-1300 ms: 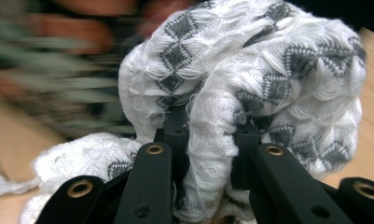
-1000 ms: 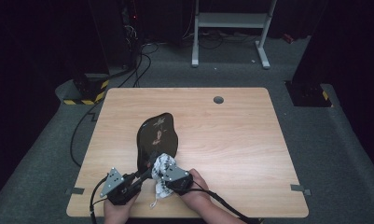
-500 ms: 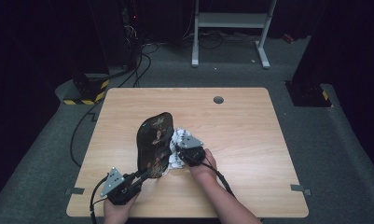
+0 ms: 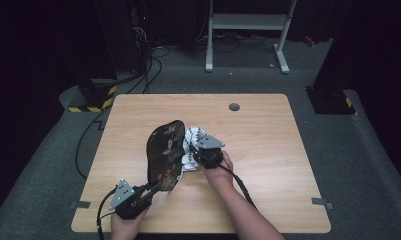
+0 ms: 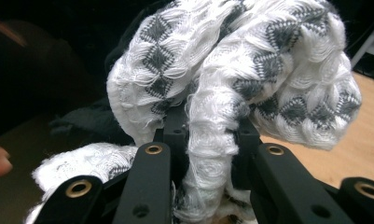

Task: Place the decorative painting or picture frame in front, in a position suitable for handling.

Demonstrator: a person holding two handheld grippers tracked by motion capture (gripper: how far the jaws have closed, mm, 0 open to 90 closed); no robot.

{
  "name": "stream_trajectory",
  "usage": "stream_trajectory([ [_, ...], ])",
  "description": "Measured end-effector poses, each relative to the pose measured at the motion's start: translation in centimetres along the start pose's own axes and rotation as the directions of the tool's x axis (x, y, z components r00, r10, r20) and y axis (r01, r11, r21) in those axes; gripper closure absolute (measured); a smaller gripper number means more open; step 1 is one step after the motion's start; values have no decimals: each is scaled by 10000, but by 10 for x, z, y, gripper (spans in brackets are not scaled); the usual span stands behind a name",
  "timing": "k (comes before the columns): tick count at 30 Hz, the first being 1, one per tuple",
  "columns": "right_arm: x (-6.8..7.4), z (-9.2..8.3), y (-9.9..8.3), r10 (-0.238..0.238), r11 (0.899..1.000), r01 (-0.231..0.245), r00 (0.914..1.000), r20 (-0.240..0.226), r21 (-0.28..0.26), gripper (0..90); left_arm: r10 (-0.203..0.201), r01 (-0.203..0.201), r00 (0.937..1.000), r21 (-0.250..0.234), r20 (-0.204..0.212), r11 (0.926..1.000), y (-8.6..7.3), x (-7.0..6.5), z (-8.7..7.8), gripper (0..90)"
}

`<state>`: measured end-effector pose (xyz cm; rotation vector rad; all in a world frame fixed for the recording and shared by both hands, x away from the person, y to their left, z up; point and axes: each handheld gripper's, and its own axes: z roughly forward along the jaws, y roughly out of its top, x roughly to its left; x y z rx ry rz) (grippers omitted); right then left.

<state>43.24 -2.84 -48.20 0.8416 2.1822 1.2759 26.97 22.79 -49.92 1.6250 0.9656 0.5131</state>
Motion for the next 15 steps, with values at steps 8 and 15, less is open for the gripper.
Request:
stream_trajectory([
  [8,8,13,-22,-134,9920,167,9995,-269,1254,746,-16,16,10000,79,23,10000,1,-1,0,740],
  [15,15,7,-33,-356,9884,422,9982,-475,1456,705,-22,27,10000,580,-80,9983,8,1,-2,675],
])
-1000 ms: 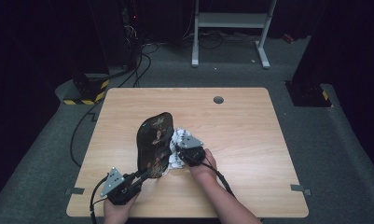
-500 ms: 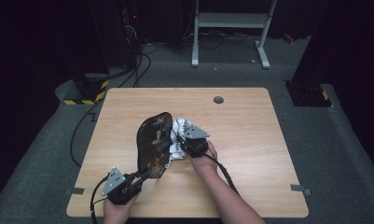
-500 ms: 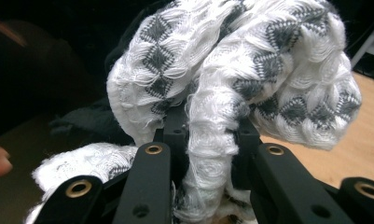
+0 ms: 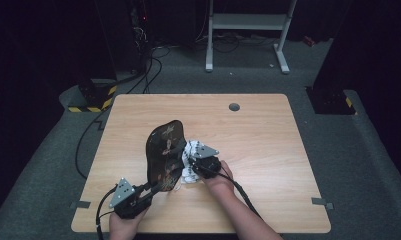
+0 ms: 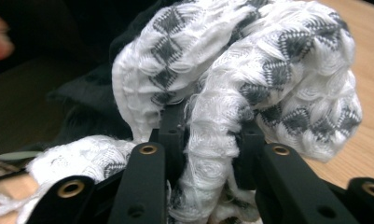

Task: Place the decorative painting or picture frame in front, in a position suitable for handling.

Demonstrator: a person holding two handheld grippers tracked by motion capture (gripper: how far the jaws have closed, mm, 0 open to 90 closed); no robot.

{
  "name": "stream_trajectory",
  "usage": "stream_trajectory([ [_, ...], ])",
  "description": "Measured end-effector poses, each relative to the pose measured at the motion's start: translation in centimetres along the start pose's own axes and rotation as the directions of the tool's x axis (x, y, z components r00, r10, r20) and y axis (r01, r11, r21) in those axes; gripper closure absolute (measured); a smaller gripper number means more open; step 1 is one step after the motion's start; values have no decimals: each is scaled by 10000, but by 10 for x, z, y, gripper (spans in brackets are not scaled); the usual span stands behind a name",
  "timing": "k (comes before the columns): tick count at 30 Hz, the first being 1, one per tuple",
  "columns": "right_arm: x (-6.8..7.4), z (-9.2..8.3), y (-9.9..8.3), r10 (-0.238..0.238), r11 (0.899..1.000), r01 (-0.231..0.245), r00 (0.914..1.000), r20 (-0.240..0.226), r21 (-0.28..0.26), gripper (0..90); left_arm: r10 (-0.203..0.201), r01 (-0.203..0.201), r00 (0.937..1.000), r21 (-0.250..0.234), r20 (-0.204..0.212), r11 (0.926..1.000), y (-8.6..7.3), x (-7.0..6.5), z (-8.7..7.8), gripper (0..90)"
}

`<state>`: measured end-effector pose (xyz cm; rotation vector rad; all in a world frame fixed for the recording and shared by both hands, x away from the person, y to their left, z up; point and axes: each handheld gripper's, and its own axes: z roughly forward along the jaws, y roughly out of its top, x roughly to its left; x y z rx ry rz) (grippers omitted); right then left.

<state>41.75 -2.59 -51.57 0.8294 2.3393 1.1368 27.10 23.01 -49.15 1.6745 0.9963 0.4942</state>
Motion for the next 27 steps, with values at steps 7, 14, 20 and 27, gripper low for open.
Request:
stream_trajectory([
  [7,13,-15,-4,-287,9983,272,9992,-292,-516,709,203,-214,9995,-420,-253,9989,25,-9,-5,550],
  [14,26,-15,-2,-738,9942,685,9953,-634,-824,699,-16,-33,9981,-795,-617,9968,61,-8,0,627],
  [20,43,-18,-2,-1056,9904,944,9881,-1117,-1011,704,-114,-1,9902,-818,-1392,9966,63,-12,3,777],
  [27,86,-32,-2,-2240,9660,1964,9607,-1639,-1684,709,-253,115,9894,-963,-1428,9953,61,-11,2,780],
])
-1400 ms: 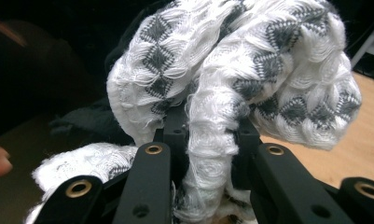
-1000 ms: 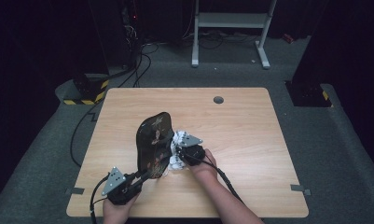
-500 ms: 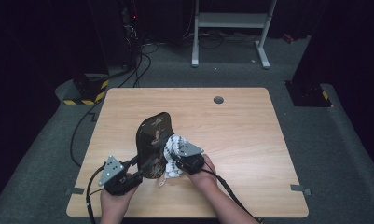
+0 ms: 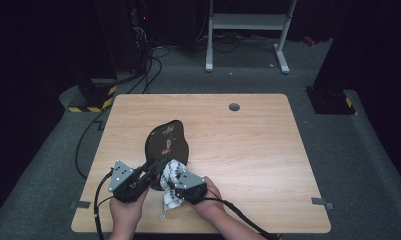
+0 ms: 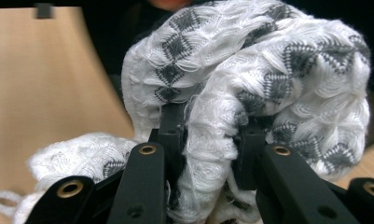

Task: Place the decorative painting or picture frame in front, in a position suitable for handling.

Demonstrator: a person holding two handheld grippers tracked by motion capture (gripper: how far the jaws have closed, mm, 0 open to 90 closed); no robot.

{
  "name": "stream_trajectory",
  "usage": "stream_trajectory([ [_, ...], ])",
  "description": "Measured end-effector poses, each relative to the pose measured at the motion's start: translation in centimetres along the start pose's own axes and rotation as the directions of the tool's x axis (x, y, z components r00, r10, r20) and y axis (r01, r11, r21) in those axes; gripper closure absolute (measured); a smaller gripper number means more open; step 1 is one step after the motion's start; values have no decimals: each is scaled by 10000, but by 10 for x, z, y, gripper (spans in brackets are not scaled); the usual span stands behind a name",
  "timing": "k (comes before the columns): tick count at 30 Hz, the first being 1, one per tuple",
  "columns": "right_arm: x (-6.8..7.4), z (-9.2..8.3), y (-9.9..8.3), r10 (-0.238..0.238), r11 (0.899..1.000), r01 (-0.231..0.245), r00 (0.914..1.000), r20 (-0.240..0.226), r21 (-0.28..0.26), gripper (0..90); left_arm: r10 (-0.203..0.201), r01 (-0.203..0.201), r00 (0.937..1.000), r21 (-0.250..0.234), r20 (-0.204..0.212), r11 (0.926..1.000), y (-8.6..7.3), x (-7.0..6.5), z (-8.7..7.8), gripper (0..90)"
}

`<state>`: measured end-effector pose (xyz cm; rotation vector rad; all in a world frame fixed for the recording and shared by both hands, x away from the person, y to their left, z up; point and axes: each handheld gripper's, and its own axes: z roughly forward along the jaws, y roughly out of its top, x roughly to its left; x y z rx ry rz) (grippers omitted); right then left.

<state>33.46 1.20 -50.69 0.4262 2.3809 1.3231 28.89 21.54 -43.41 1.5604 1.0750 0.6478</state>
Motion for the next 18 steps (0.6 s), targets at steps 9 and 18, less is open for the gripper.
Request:
stream_trajectory([
  [9,34,-11,21,-576,9966,523,9949,-831,-644,724,-116,116,9999,-24,28,9999,0,1,1,783],
  [18,4,-9,25,195,9981,-206,9996,-188,-577,733,-265,265,9996,-39,86,9996,-1,4,0,783],
])
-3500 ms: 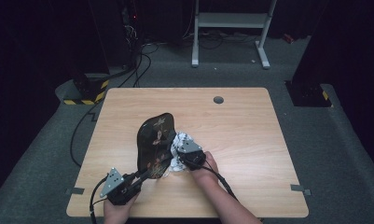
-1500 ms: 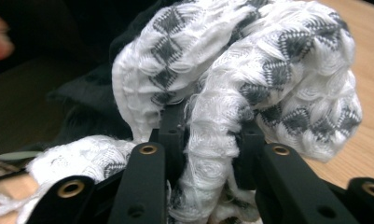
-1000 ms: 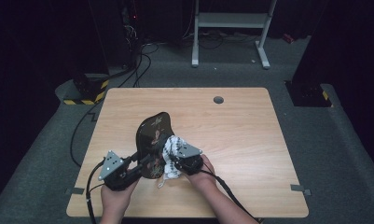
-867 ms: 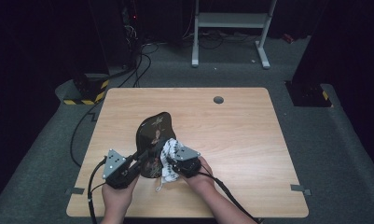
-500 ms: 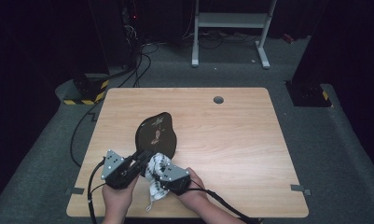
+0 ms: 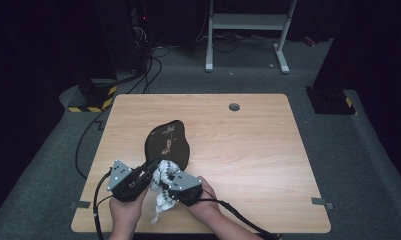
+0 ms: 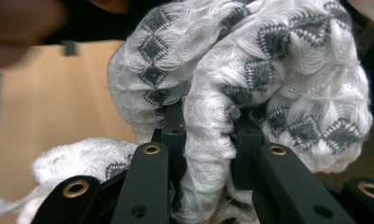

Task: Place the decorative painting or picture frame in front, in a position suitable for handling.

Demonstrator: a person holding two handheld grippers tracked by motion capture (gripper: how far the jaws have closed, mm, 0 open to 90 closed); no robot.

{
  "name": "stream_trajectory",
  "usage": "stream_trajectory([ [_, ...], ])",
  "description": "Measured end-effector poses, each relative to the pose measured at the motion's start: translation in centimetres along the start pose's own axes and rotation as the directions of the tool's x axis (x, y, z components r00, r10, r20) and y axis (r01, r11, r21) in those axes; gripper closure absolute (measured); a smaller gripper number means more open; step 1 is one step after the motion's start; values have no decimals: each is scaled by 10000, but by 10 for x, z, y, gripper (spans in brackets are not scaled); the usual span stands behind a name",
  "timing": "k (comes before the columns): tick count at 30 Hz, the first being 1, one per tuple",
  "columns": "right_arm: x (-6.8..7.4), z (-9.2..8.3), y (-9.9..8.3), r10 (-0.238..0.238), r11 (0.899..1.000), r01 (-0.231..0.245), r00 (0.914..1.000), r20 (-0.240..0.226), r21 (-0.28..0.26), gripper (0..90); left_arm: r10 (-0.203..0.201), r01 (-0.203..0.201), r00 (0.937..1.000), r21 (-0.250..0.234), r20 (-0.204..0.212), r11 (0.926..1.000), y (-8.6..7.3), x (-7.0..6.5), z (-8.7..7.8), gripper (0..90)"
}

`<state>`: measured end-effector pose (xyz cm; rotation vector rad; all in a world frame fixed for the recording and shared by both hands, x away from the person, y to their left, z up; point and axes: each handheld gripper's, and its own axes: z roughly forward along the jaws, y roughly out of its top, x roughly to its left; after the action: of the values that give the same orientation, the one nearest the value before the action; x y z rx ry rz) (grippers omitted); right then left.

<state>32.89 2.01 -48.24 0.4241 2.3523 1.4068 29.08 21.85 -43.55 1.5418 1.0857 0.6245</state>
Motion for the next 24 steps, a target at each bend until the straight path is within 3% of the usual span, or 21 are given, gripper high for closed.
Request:
stream_trajectory([
  [5,-26,5,-10,588,9960,-640,9948,828,623,732,5,-5,10000,-7,14,10000,0,-1,0,782],
  [8,-43,7,-18,1130,9865,-1277,9840,1379,1024,731,29,-29,10000,7,16,10000,0,-2,1,783],
  [10,-46,7,-21,1266,9840,-1418,9825,1363,1079,731,20,-20,10000,-5,25,10000,0,-1,1,783],
  [13,-36,8,-20,987,9892,-1087,9899,1015,979,730,-1,1,10000,-11,39,10000,0,-1,1,783],
  [18,-2,7,-13,385,9976,-397,9990,214,571,731,-79,79,10000,-42,0,10000,0,1,1,783],
  [21,13,5,-10,50,9994,-30,9983,-574,357,735,-48,47,10000,-49,-8,10000,0,1,1,783],
  [24,24,3,-7,-96,9998,116,9948,-1016,187,737,-48,48,10000,-55,-17,10000,0,1,1,783],
])
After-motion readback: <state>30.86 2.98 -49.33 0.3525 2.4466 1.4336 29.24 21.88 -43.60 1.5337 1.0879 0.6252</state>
